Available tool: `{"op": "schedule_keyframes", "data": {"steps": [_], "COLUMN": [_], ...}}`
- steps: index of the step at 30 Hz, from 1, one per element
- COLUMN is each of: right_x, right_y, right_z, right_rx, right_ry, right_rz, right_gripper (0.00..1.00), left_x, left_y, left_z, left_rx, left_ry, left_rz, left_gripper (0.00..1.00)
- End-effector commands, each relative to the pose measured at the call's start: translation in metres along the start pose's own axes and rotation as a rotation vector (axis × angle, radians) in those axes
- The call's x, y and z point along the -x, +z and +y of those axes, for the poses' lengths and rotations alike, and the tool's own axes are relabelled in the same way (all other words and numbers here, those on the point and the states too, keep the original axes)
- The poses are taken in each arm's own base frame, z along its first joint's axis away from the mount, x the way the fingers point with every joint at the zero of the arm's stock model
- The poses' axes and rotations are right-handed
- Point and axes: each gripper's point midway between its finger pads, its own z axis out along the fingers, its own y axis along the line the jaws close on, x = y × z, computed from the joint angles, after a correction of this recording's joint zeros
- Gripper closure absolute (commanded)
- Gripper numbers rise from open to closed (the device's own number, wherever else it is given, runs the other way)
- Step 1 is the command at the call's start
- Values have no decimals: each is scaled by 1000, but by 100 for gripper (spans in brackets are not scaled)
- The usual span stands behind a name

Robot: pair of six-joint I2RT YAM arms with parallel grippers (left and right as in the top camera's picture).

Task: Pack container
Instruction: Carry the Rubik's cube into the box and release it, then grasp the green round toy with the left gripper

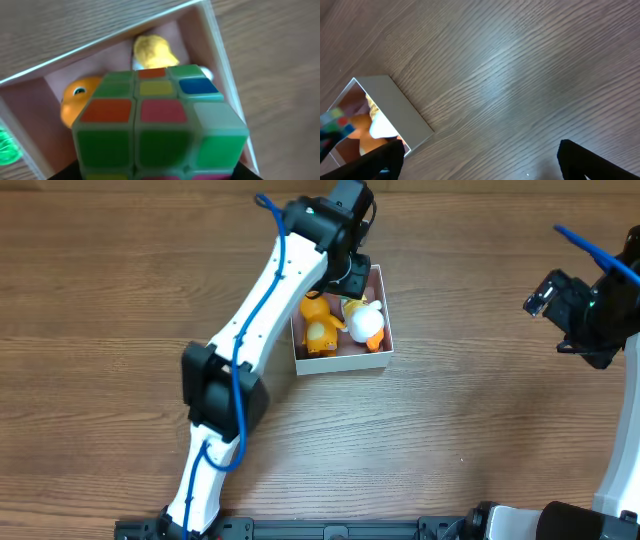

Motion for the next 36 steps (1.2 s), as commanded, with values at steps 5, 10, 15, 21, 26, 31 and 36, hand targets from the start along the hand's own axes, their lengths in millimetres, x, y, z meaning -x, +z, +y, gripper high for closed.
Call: {"op": "schedule_keyframes", "data": {"steps": [5,10,15,21,26,31,36], "right_x": [-3,-3,-3,-3,-2,-2,-2], "right_y": [-1,-1,-1,-1,-1,-1,-1], "right_z": [-1,-1,-1,-1,0,0,0], "right_rx": [-2,-3,-2,-1,1,1,1], "right_ry": [-9,-9,-9,-9,-10,-10,-10], "right_rz": [10,10,9,9,3,3,4], "right_gripper": [0,0,0,0,0,0,0], "left_x": [8,14,-6,-50,-57,-66,-59], "left_y": [25,-53,-123,-87,-5,40,64], "left_z": [40,48,105,186,188,190,198], "left_rx": [108,41,156,196,109,91,108], "left_ry": [-129,-156,-219,-349,-330,-320,-304], "left_rz": [8,-64,-101,132,169,157,89], "left_gripper": [0,0,0,0,6,11,20]}}
